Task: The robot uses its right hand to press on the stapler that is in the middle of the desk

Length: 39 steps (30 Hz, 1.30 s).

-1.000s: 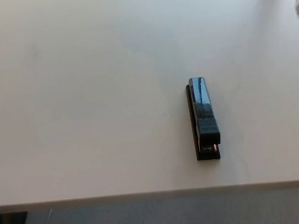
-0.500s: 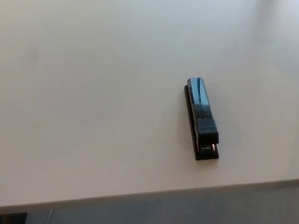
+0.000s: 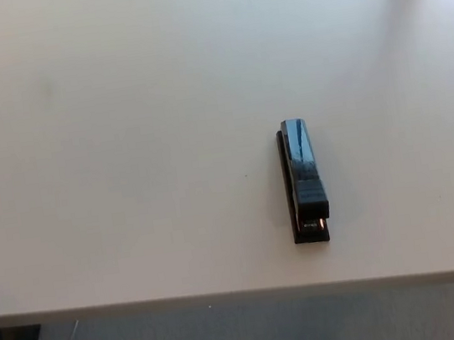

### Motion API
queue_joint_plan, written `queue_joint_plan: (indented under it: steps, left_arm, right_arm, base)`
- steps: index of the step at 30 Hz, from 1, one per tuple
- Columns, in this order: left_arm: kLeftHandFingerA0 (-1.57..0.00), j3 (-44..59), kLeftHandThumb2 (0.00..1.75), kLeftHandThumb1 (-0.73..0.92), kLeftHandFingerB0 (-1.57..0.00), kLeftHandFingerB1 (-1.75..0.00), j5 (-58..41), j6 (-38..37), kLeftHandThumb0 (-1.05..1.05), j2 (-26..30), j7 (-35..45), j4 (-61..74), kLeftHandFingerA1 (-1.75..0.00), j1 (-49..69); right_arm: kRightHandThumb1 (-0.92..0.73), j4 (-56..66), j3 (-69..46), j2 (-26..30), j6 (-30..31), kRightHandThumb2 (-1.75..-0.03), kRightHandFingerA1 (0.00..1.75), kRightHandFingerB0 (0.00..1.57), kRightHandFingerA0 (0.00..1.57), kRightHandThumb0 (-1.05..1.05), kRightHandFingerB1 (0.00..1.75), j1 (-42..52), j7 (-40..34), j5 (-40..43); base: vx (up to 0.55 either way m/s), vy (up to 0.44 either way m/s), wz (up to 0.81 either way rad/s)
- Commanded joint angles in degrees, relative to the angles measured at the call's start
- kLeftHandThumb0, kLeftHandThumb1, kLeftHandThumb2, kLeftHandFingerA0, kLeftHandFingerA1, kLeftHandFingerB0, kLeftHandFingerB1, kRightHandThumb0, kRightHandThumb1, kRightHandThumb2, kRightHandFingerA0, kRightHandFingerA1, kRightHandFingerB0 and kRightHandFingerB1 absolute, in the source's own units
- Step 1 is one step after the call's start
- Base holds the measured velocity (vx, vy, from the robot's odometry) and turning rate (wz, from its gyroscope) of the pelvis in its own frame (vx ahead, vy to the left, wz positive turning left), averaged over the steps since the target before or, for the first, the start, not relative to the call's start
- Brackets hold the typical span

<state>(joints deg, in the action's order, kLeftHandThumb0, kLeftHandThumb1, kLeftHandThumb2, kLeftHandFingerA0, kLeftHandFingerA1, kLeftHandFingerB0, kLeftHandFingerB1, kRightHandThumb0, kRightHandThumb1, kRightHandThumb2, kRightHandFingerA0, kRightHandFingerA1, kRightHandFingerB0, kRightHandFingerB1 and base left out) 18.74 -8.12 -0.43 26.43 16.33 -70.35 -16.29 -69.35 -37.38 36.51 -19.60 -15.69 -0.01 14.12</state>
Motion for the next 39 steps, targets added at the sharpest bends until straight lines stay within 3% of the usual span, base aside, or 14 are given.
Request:
queue_joint_plan:
  steps: [1, 4, 6, 8, 19, 20, 21, 22, 24, 25, 30, 33, 38, 39]
  left_arm:
    - [0.00, 0.2, 1.22, 0.76, 0.00, -0.46, -0.4, 1.2, -0.26, 0.0, -0.5, 0.8, -0.47, 2.3]
    - [-0.10, 0.1, 0.84, 0.92, -0.08, -0.31, -0.4, 1.6, -0.51, 0.0, -0.6, 1.2, -0.33, 2.7]
    - [-0.03, 0.0, 1.04, 0.84, -0.03, -0.33, -0.4, 2.3, -0.57, -0.1, -1.3, 1.3, -0.37, 2.8]
    - [0.00, 0.4, 1.21, 0.74, 0.00, -0.46, -0.7, 2.5, -0.27, -0.2, -1.5, 1.3, -0.46, 2.8]
    - [-0.02, -0.4, 1.03, 0.84, -0.03, -0.36, -0.1, 1.9, -0.56, -0.5, -1.5, 2.1, -0.36, 3.7]
    - [-0.02, -0.3, 1.05, 0.86, -0.03, -0.33, -0.3, 2.0, -0.56, -0.4, -1.3, 2.0, -0.32, 3.7]
    - [-0.03, -0.2, 1.04, 0.85, -0.03, -0.36, -0.4, 2.0, -0.57, -0.4, -1.0, 1.9, -0.36, 3.7]
    - [-0.03, -0.1, 1.04, 0.84, -0.03, -0.34, -0.4, 1.8, -0.57, -0.4, -1.0, 1.9, -0.36, 3.8]
    - [0.00, 0.0, 1.21, 0.75, 0.00, -0.46, -0.5, 1.6, -0.27, -0.5, -1.8, 1.8, -0.47, 3.7]
    - [0.00, 0.1, 1.21, 0.75, 0.00, -0.46, -0.5, 1.7, -0.27, -0.5, -2.0, 1.8, -0.47, 3.5]
    - [-0.03, 0.0, 1.04, 0.85, -0.03, -0.33, -0.5, 1.6, -0.56, -0.8, -1.2, 2.0, -0.35, 3.4]
    - [0.00, -0.5, 1.21, 0.74, 0.00, -0.46, 0.0, 1.5, -0.27, -0.8, -1.7, 2.1, -0.47, 3.1]
    - [-0.11, -0.1, 0.83, 0.92, -0.07, -0.30, -0.4, 0.5, -0.50, -0.5, -0.3, 2.1, -0.33, 2.8]
    - [0.00, -0.2, 1.22, 0.75, 0.00, -0.46, -0.3, 0.5, -0.27, -0.6, -0.4, 2.0, -0.47, 2.7]
  right_arm:
    - [-0.75, -4.9, 1.0, -3.0, 0.5, -0.71, 1.11, 0.87, 1.27, -0.19, 1.18, 6.2, -5.7, -0.6]
    - [-0.75, -6.8, 3.1, -5.2, 3.3, -0.62, 1.08, 0.88, 1.25, -0.25, 1.12, 8.9, -7.9, -2.2]
    - [-0.73, -7.7, 6.4, -7.0, 6.5, -0.64, 1.07, 0.86, 1.19, -0.22, 1.06, 10.4, -10.9, -4.7]
    - [-0.72, -8.2, 8.5, -8.6, 8.8, -0.61, 0.92, 0.75, 1.13, -0.19, 0.53, 11.1, -11.8, -5.6]
    - [-0.59, -9.3, 21.0, -13.6, 21.9, -0.57, 0.56, 0.68, 1.03, -0.16, 0.46, 12.0, 4.2, -11.4]
    - [-0.60, -9.4, 21.8, -13.6, 24.2, -0.58, 0.52, 0.69, 0.94, -0.27, 0.45, 10.9, 6.3, -11.5]
    - [-0.55, -9.5, 24.5, -13.2, 27.2, -0.90, 0.53, 0.34, 0.41, -0.54, 0.48, 9.0, 10.3, -13.3]
    - [-0.69, -9.6, 26.4, -12.9, 27.9, -0.61, 0.32, 0.27, 0.21, -0.55, 0.30, 8.1, 12.2, -14.7]
    - [-0.77, -9.4, 33.6, -12.0, 25.2, -0.63, 0.29, 0.13, 0.06, -0.72, 0.26, 5.8, 17.0, -20.5]
    - [-0.66, -9.3, 32.1, -12.2, 25.1, -0.97, 0.17, 0.09, 0.00, -0.87, 0.26, 4.6, 18.0, -18.4]
    - [-0.71, -8.3, 30.8, -12.8, 25.2, -1.04, 0.02, 0.06, 0.00, -0.97, 0.08, -0.5, 22.6, -14.3]
    - [-0.71, -7.8, 29.7, -13.5, 23.8, -1.04, 0.03, 0.04, 0.00, -0.99, 0.03, -2.5, 22.9, -12.5]
    - [-0.71, -7.2, 29.2, -14.9, 24.3, -1.05, 0.03, 0.00, 0.00, -1.03, 0.00, -7.2, 21.4, -11.4]
    - [-0.72, -7.1, 29.2, -15.2, 24.3, -1.07, 0.03, 0.01, 0.00, -1.04, 0.02, -7.6, 21.0, -11.3]
  base:
    - [0.00, 0.000, 0.00]
    - [0.00, 0.000, 0.00]
    - [0.00, 0.000, 0.00]
    - [0.00, 0.000, 0.00]
    - [0.00, 0.000, 0.00]
    - [0.00, 0.000, 0.00]
    - [0.00, 0.000, 0.00]
    - [0.00, 0.000, 0.00]
    - [0.00, 0.000, 0.00]
    - [0.00, 0.000, 0.00]
    - [0.00, 0.000, 0.00]
    - [0.00, 0.000, 0.00]
    - [0.00, 0.000, 0.00]
    - [0.00, 0.000, 0.00]
